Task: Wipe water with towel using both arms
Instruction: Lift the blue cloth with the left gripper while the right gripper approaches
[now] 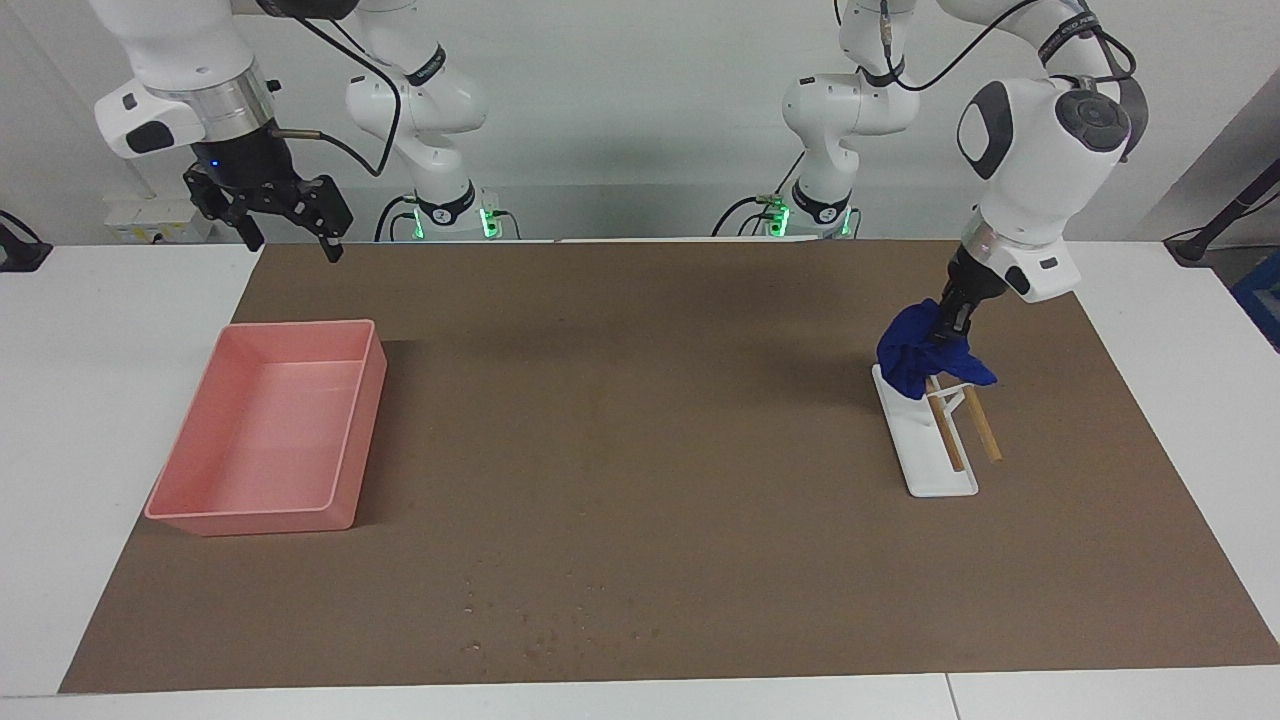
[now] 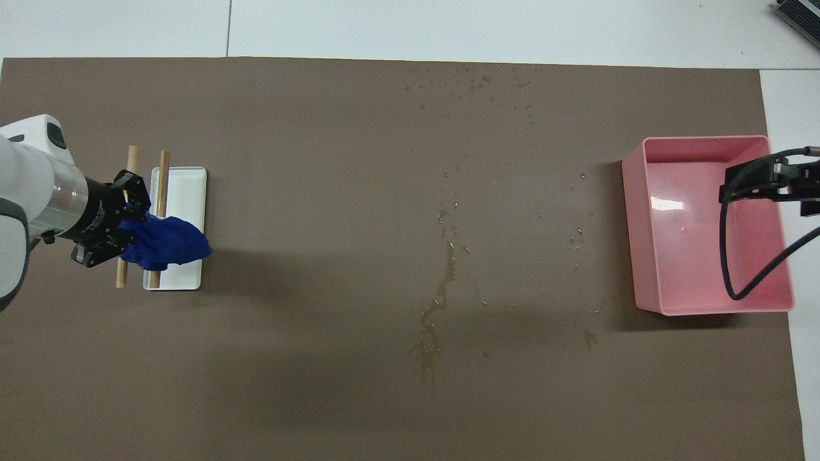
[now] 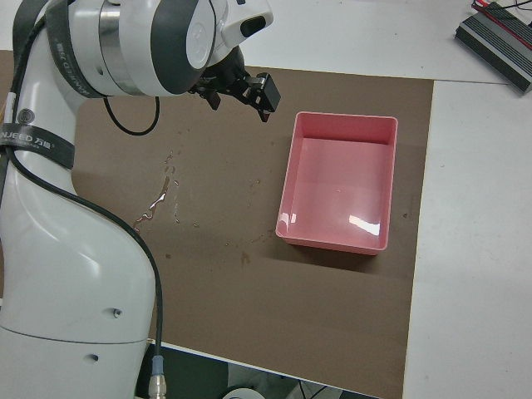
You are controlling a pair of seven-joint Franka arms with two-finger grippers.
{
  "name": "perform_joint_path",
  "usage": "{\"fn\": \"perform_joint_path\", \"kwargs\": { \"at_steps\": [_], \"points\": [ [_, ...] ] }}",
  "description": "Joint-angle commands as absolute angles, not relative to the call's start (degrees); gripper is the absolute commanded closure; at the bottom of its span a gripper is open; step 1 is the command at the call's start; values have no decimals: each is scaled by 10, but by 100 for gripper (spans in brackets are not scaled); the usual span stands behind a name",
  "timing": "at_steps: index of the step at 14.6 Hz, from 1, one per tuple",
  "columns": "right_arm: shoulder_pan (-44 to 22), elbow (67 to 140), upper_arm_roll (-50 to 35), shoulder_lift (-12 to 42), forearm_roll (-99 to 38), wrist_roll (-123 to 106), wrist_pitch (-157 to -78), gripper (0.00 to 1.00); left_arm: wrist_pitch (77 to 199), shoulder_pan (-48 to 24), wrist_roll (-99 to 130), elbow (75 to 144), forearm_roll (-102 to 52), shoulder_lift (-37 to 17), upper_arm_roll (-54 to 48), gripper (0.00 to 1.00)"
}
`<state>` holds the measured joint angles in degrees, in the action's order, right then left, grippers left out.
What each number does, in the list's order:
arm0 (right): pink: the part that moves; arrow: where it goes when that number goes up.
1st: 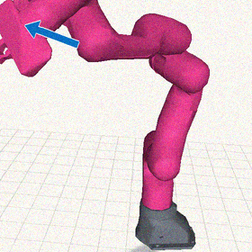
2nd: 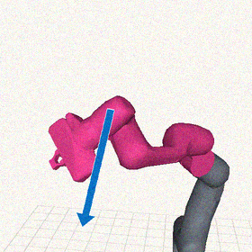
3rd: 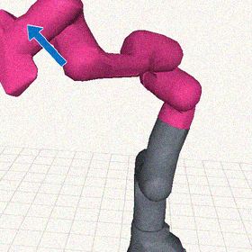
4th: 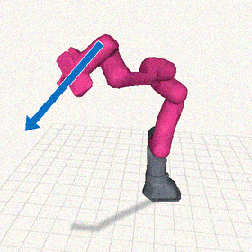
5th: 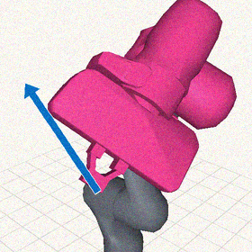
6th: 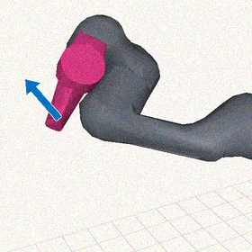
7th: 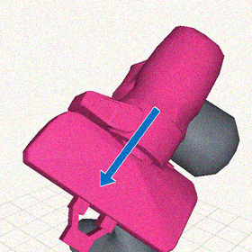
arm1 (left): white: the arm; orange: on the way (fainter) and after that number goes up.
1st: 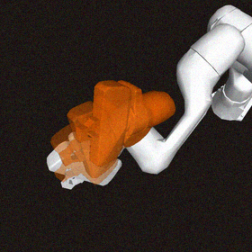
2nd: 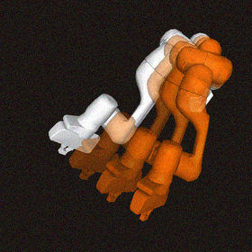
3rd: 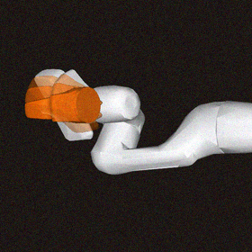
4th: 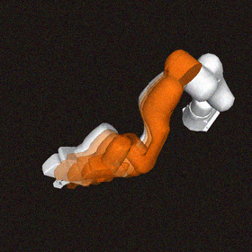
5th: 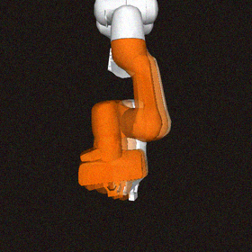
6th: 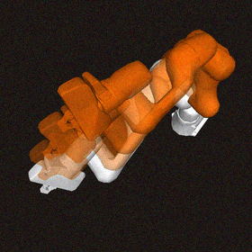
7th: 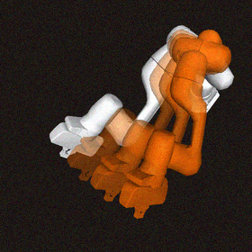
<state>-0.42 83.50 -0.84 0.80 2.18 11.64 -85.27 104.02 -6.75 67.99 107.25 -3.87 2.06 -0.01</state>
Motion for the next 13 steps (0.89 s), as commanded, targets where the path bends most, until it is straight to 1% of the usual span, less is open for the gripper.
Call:
{"fn": "perform_joint_path", "kwargs": {
  "at_steps": [1,2,5,7,9,13],
  "points": [
    [-7,819,-12,15,7,129,-835,1,992,-97,746,1009,-99,11,6,100],
    [-9,819,-16,15,0,171,-835,1,992,-105,776,1001,-130,14,6,100],
    [-21,825,-19,15,-90,345,-853,1,1019,-131,904,986,-189,16,-24,100],
    [-21,825,-48,18,-124,435,-865,2,1082,-150,1008,978,-190,11,-67,100],
    [-26,826,-62,22,-164,565,-899,2,1147,-193,1091,980,-190,9,-81,100],
    [-85,824,-67,31,-196,753,-960,3,1274,-268,1270,980,-187,9,-82,100]
  ]
}}
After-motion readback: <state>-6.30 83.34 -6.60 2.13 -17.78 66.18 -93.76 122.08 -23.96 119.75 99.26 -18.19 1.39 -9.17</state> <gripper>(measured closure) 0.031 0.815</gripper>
